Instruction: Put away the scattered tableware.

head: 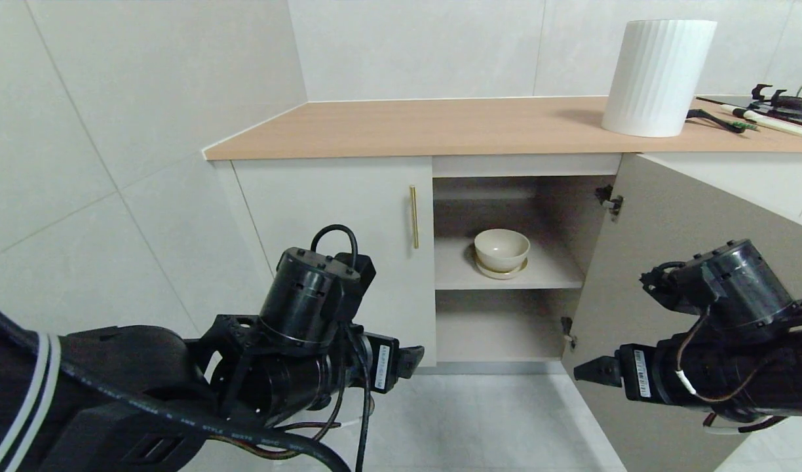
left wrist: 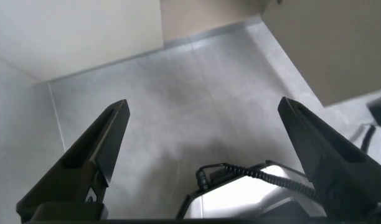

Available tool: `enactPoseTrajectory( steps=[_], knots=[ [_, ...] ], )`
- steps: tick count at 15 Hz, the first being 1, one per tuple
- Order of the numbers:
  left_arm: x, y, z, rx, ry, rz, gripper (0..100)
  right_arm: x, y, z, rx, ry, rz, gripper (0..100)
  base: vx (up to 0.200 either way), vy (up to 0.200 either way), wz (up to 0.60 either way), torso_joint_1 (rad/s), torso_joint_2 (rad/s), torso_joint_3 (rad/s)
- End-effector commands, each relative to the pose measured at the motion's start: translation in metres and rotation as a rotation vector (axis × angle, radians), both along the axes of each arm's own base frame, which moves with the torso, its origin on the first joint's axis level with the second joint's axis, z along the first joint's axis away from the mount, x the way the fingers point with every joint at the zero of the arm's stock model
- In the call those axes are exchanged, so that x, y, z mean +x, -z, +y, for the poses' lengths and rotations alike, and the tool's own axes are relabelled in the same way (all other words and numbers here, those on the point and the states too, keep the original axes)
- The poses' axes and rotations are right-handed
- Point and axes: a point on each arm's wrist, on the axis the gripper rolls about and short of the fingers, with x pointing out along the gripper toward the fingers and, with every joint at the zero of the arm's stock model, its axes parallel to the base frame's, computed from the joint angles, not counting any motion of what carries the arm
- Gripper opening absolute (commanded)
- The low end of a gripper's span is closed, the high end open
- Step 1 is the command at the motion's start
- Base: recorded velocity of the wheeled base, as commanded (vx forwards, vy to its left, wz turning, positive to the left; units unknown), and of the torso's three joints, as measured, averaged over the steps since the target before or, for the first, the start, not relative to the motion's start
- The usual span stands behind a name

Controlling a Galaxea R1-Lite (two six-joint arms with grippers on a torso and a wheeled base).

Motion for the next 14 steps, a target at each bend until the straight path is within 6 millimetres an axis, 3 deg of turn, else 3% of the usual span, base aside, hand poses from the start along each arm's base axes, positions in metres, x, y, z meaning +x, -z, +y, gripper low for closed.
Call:
enactPoseTrajectory(
  steps=[1, 9, 14],
  knots=[
    [0.002, -0.005, 0.004, -0.009, -0.013, -0.013, 100, -0.013, -0.019, -0.007, 0.027, 0.0, -0.045, 100, 0.0, 0.0, 0.0, 0.0, 0.0, 0.0],
    [0.004, -0.014, 0.013, -0.026, -0.035, -0.04, 100, -0.06, -0.031, -0.036, 0.038, 0.005, -0.053, 100, 0.0, 0.0, 0.0, 0.0, 0.0, 0.0],
    [0.002, -0.018, 0.015, -0.007, -0.033, -0.061, 100, -0.07, -0.019, -0.041, 0.041, 0.031, -0.012, 100, 0.0, -0.2, 0.0, 0.002, 0.0, 0.001]
  ],
)
